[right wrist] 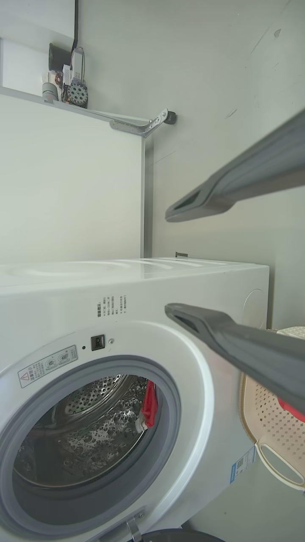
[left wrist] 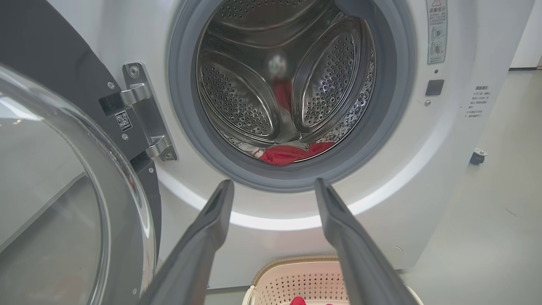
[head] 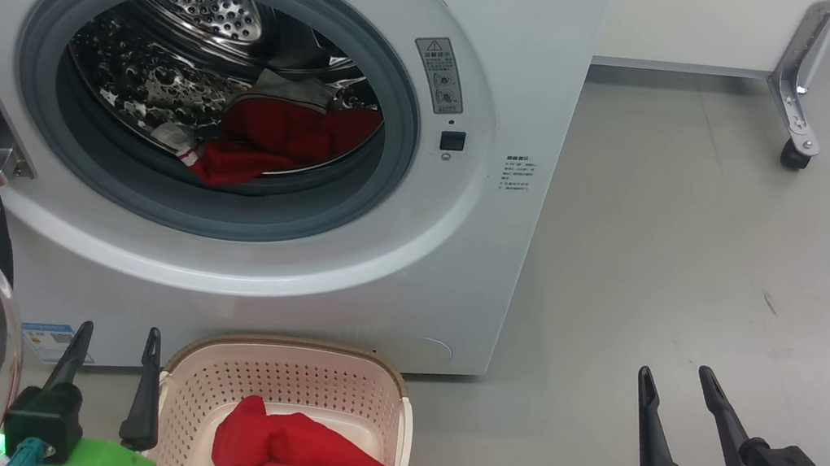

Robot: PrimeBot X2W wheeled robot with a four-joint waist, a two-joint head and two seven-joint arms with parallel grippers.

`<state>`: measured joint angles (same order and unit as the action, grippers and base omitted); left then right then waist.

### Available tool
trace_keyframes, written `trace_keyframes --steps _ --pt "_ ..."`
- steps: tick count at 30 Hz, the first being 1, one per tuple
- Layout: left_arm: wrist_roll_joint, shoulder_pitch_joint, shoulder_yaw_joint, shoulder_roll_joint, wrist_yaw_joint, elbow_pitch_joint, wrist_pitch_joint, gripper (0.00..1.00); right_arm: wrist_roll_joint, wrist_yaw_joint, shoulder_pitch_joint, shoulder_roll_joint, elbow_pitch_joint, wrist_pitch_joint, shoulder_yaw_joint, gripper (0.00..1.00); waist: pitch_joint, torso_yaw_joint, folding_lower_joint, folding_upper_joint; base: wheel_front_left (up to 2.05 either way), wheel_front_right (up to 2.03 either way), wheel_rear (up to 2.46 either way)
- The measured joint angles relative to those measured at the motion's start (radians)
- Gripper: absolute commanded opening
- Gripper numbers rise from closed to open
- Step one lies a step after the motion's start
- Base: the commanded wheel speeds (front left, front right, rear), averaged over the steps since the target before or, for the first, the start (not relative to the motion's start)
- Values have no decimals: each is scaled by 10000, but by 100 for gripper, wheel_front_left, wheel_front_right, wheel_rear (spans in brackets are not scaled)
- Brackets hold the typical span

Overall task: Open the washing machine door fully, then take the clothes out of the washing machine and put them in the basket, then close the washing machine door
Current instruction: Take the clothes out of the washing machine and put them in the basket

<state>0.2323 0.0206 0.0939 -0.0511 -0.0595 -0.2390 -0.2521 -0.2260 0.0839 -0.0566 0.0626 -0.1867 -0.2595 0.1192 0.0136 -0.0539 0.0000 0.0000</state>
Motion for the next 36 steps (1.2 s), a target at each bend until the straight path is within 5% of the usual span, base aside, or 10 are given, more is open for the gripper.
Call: trace_keyframes --steps 36 --pt "-142 1025 111 2 -251 1080 17 100 4 13 -174 0 130 0 205 100 62 230 0 0 0 0 0"
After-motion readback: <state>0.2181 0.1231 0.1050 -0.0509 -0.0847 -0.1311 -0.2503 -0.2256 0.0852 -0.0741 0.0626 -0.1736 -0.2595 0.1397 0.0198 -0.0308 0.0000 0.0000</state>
